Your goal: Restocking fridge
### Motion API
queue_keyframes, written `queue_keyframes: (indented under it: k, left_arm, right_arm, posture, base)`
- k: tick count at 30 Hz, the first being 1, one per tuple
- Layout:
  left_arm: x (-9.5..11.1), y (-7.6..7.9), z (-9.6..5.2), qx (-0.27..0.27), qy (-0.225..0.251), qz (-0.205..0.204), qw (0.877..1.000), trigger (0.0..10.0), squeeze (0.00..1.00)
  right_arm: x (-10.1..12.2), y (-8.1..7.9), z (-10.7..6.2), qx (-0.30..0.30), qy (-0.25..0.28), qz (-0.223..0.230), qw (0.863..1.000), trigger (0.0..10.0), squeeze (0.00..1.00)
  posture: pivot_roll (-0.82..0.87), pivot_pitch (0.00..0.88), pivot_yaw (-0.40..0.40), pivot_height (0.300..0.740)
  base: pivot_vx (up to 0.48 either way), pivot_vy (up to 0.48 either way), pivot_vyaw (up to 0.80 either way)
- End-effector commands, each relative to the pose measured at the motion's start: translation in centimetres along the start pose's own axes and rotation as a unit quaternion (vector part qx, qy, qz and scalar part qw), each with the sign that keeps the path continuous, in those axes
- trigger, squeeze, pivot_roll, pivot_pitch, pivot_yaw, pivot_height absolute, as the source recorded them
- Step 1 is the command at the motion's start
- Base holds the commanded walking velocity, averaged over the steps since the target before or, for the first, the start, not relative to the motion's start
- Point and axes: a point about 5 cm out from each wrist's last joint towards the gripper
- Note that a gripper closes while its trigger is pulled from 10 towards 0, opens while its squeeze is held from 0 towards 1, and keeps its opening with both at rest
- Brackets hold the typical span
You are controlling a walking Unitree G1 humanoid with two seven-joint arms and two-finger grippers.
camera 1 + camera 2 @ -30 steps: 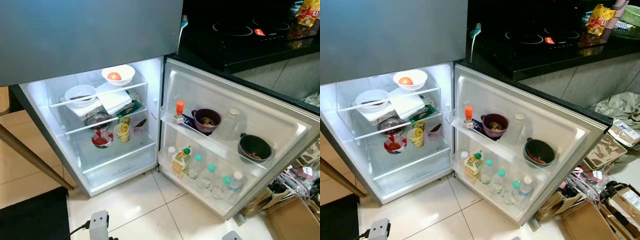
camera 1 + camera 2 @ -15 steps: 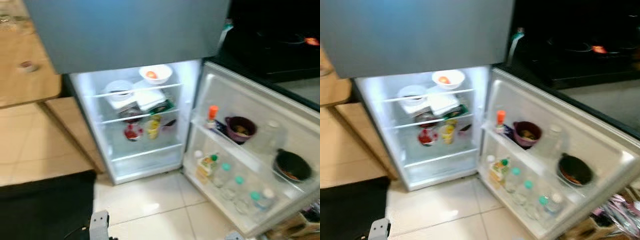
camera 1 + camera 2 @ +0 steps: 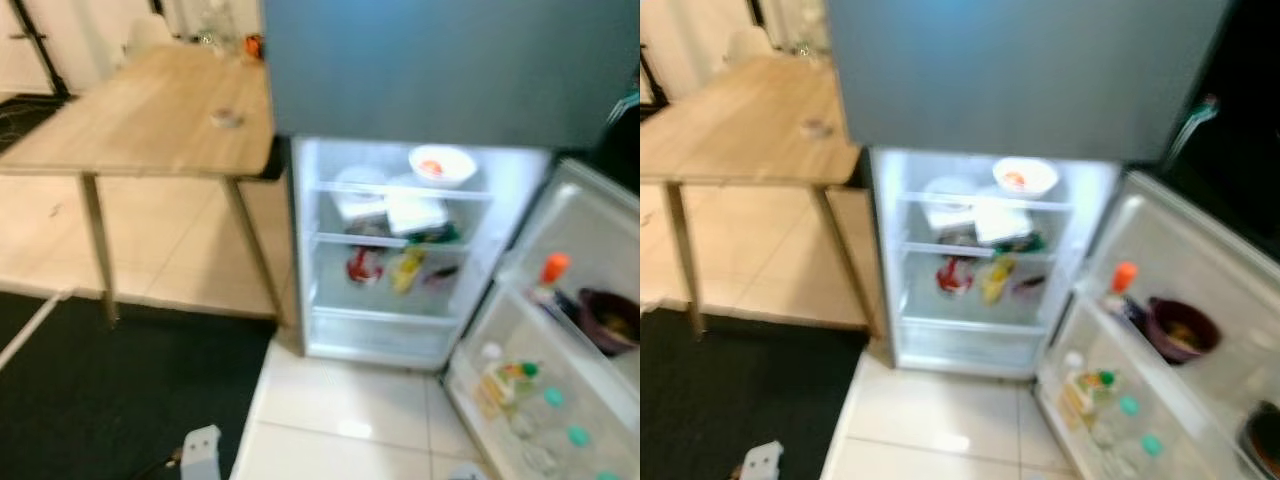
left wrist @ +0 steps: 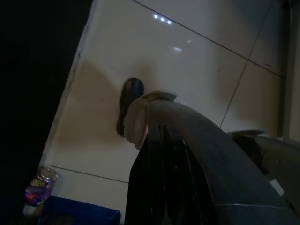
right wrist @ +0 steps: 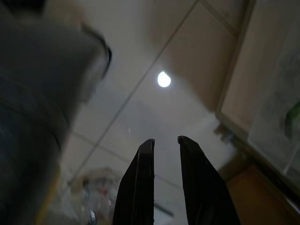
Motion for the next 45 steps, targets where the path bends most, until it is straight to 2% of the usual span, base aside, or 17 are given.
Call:
queue_keyframes:
  k: [1, 13, 21, 24, 26, 27, 30, 32, 36, 37, 38, 39, 40, 42, 43, 44, 45]
  left_arm:
    - [0.3, 0.3, 0.1, -0.007, 0.003, 0.006, 1.0, 10.0, 0.0]
    - [0.4, 0.3, 0.1, -0.014, 0.003, 0.0, 1.0, 10.0, 0.0]
    - [0.3, 0.3, 0.1, -0.013, 0.0, 0.007, 1.0, 10.0, 0.0]
    - [0.4, 0.4, 0.1, -0.015, 0.0, 0.01, 1.0, 10.0, 0.0]
    - [0.4, 0.4, 0.1, -0.016, 0.0, 0.01, 1.0, 10.0, 0.0]
    - [0.4, 0.5, 0.2, -0.016, 0.0, 0.014, 1.0, 10.0, 0.0]
    - [0.5, 0.4, 0.2, -0.014, -0.001, 0.02, 1.0, 10.0, 0.0]
    - [0.5, 0.4, 0.1, -0.014, -0.001, 0.02, 1.0, 10.0, 0.0]
    - [0.7, 0.3, 0.1, -0.013, 0.003, 0.023, 1.0, 10.0, 0.0]
    - [0.7, 0.3, 0.1, -0.012, 0.003, 0.024, 1.0, 10.0, 0.0]
    - [0.7, 0.3, 0.1, -0.012, 0.003, 0.024, 1.0, 10.0, 0.0]
    - [0.7, 0.3, 0.1, -0.012, 0.003, 0.024, 1.0, 10.0, 0.0]
    - [0.7, 0.3, 0.1, -0.012, 0.003, 0.024, 1.0, 10.0, 0.0]
    - [0.7, 0.3, 0.1, -0.012, 0.003, 0.024, 1.0, 10.0, 0.0]
    - [0.7, 0.3, 0.1, -0.012, 0.003, 0.024, 1.0, 10.0, 0.0]
    - [0.6, 0.2, 0.1, -0.012, 0.002, 0.024, 1.0, 10.0, 0.0]
    - [0.6, 0.2, 0.1, -0.012, 0.002, 0.024, 1.0, 10.0, 0.0]
  right_arm:
    - [-0.8, -0.2, 0.0, 0.0, -0.012, 0.007, 1.0, 10.0, 0.0]
    - [-0.7, -0.2, 0.0, -0.008, -0.006, 0.019, 1.0, 10.0, 0.0]
    - [-0.2, 0.0, -0.1, -0.029, 0.027, 0.025, 0.999, 10.0, 0.0]
    - [1.2, 3.7, -0.7, -0.075, 0.075, 0.048, 0.993, 10.0, 0.0]
    - [1.5, 4.6, -0.9, -0.081, 0.087, 0.054, 0.992, 10.0, 0.0]
    - [4.0, 7.0, -1.7, -0.052, 0.145, 0.052, 0.987, 10.0, 0.05]
    - [6.0, 8.2, -2.6, 0.0, 0.199, 0.021, 0.98, 10.0, 0.04]
    - [6.2, 8.3, -2.7, 0.005, 0.204, 0.017, 0.979, 10.0, 0.04]
    - [8.0, 9.8, -3.9, 0.047, 0.258, 0.012, 0.965, 10.0, 0.05]
    - [8.9, 9.8, -4.4, 0.094, 0.288, 0.024, 0.953, 10.0, 0.03]
    - [8.9, 9.8, -4.4, 0.094, 0.288, 0.024, 0.953, 10.0, 0.03]
    - [9.7, 9.8, -5.0, 0.142, 0.318, 0.029, 0.937, 10.0, 0.01]
    - [11.0, 9.4, -6.2, 0.231, 0.367, 0.014, 0.901, 10.0, 0.0]
    - [12.0, 8.9, -7.7, 0.287, 0.413, -0.018, 0.864, 10.0, 0.0]
    - [12.0, 8.9, -7.7, 0.287, 0.413, -0.018, 0.864, 10.0, 0.0]
    - [12.7, 8.5, -9.6, 0.319, 0.453, -0.052, 0.831, 10.0, 0.0]
    - [12.7, 8.5, -9.6, 0.319, 0.453, -0.052, 0.831, 10.0, 0.0]
  posture:
    - [-0.03, 0.0, -0.04, 0.74]
    - [-0.04, 0.0, -0.038, 0.74]
    - [-0.05, 0.0, -0.034, 0.74]
    - [-0.05, 0.0, -0.034, 0.74]
    - [-0.06, 0.0, -0.032, 0.74]
    - [-0.06, 0.0, -0.032, 0.74]
    - [-0.06, 0.0, -0.03, 0.74]
    - [-0.06, 0.0, -0.029, 0.74]
    - [-0.06, 0.0, -0.029, 0.74]
    - [-0.06, 0.0, -0.029, 0.74]
    - [-0.06, 0.0, -0.029, 0.74]
    - [-0.06, 0.0, -0.029, 0.74]
    - [-0.06, 0.0, -0.027, 0.74]
    - [-0.06, 0.0, -0.025, 0.74]
    - [-0.06, 0.0, -0.025, 0.74]
    - [-0.07, 0.0, -0.022, 0.74]
    - [-0.07, 0.0, -0.022, 0.74]
  base:
    - [0.0, -0.304, 0.0]
    - [0.0, -0.45, 0.0]
    - [0.0, 0.0, 0.0]
    - [0.0, 0.0, 0.0]
    - [0.0, 0.0, 0.0]
    - [0.0, 0.0, 0.0]
    - [0.0, 0.0, 0.0]
    - [0.0, 0.0, 0.0]
    - [0.0, 0.0, 0.0]
    - [0.0, 0.0, 0.0]
    - [0.0, 0.0, 0.0]
    - [0.0, 0.0, 0.0]
    - [0.0, 0.0, 0.0]
    - [0.0, 0.0, 0.0]
    - [0.0, 0.0, 0.0]
    - [0.0, 0.0, -0.65]
    - [0.0, 0.0, -0.65]
Point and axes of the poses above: a point about 5 cm out from each wrist's last joint towards the gripper, its own z axis pointing out of the wrist towards the gripper, its own x axis along the axis of the wrist's last joint, y = z × x, and after that the axes turned 6 degrees about -z, right-handed
